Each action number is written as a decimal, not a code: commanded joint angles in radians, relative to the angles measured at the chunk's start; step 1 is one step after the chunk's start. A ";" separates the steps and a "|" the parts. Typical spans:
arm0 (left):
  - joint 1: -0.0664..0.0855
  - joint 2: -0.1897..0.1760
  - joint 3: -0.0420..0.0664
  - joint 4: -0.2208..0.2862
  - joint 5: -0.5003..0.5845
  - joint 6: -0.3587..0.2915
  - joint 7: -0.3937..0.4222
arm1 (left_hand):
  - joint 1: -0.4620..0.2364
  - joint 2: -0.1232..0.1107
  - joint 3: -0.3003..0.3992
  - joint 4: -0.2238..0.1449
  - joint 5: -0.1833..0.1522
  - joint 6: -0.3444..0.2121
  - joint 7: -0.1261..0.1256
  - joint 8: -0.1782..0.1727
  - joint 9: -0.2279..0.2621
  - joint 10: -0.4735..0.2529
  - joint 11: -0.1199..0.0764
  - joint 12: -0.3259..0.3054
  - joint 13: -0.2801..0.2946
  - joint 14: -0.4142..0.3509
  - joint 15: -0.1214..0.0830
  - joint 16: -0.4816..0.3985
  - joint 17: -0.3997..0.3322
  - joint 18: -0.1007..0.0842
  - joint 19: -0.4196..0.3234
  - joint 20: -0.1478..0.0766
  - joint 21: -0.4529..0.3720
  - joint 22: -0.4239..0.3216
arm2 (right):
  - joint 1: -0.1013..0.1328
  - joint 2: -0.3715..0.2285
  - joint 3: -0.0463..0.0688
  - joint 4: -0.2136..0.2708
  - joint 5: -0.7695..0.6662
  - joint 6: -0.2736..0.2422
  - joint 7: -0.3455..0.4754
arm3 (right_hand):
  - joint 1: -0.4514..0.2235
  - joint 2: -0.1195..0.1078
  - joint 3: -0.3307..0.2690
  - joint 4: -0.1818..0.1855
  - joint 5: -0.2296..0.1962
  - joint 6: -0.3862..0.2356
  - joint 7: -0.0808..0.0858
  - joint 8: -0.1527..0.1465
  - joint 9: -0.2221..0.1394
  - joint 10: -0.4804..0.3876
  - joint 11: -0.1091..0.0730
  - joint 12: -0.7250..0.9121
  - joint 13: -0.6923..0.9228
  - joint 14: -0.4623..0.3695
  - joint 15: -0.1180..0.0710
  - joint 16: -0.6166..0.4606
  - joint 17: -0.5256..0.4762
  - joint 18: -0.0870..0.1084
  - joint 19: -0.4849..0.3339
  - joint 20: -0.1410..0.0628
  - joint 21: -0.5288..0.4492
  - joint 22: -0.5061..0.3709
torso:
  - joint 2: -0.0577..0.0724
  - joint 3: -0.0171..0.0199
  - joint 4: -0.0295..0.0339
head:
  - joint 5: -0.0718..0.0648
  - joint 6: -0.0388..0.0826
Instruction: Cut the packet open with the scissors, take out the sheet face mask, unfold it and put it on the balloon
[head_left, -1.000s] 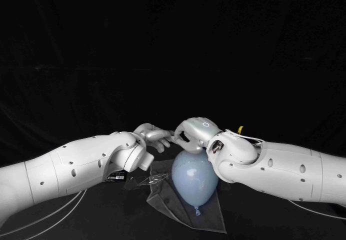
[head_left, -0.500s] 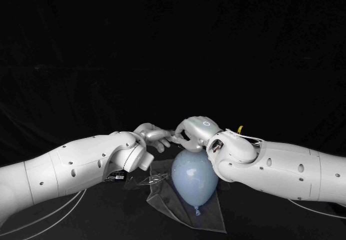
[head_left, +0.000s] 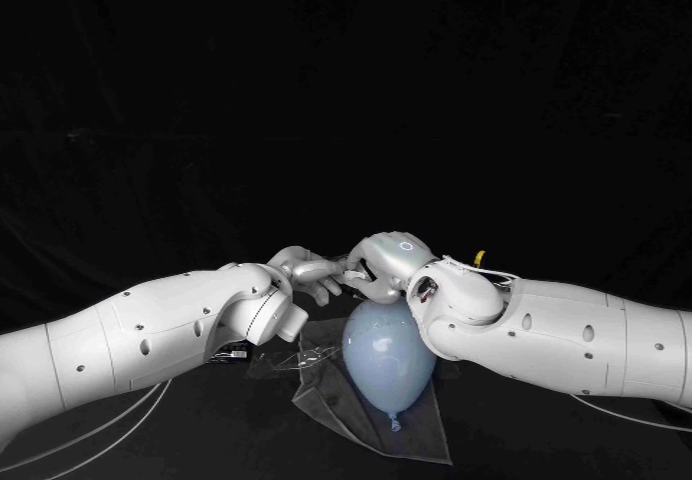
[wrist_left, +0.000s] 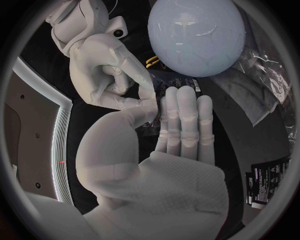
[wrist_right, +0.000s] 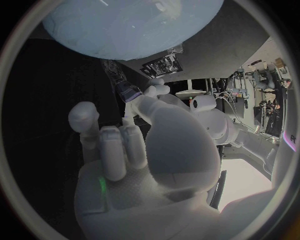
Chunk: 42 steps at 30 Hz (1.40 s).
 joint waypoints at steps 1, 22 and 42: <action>0.002 0.002 0.002 0.006 -0.006 0.020 0.008 | 0.000 0.007 0.133 -0.140 0.005 0.006 -0.001 0.005 0.001 0.006 0.001 0.004 0.001 -0.001 -0.007 0.004 0.002 0.012 0.001 -0.009 0.003 0.002 | 0.000 0.004 0.000 -0.003 -0.036 0.024 -0.020 | -0.001 -0.012 -0.003 -0.002 -0.004 -0.005 0.001 -0.006 -0.001 0.086 0.015 -0.004 0.219 0.102 0.006 0.003 0.262 0.000 -0.004 0.000 -0.006 0.024 | 0.000 0.0002 -0.0005 | 0.001 0.000; 0.002 0.001 0.002 0.020 -0.026 0.033 0.010 | 0.000 0.008 0.134 -0.142 0.007 0.006 -0.002 0.005 0.002 0.006 0.001 0.004 0.001 0.000 -0.007 0.004 0.002 0.012 0.001 -0.009 0.005 0.002 | 0.000 0.024 0.000 -0.015 -0.076 0.087 -0.083 | 0.016 -0.002 0.008 -0.010 -0.003 0.002 0.000 -0.004 -0.008 0.087 0.015 -0.001 0.222 0.103 0.007 0.004 0.263 0.000 -0.001 0.002 -0.002 0.028 | 0.000 -0.0001 0.0003 | -0.004 -0.002; 0.002 -0.002 0.002 0.034 -0.036 0.044 0.012 | 0.000 0.008 0.134 -0.142 0.007 0.006 -0.002 0.005 0.002 0.006 0.001 0.004 0.001 0.000 -0.007 0.004 0.002 0.012 0.001 -0.009 0.005 0.002 | 0.000 0.032 0.000 -0.020 -0.095 0.174 -0.123 | 0.016 0.045 0.020 0.001 -0.006 0.101 -0.026 0.038 -0.005 0.099 -0.005 0.026 0.240 0.103 -0.006 0.004 0.263 -0.004 0.020 -0.004 0.024 0.046 | 0.000 -0.0001 -0.0008 | -0.008 -0.005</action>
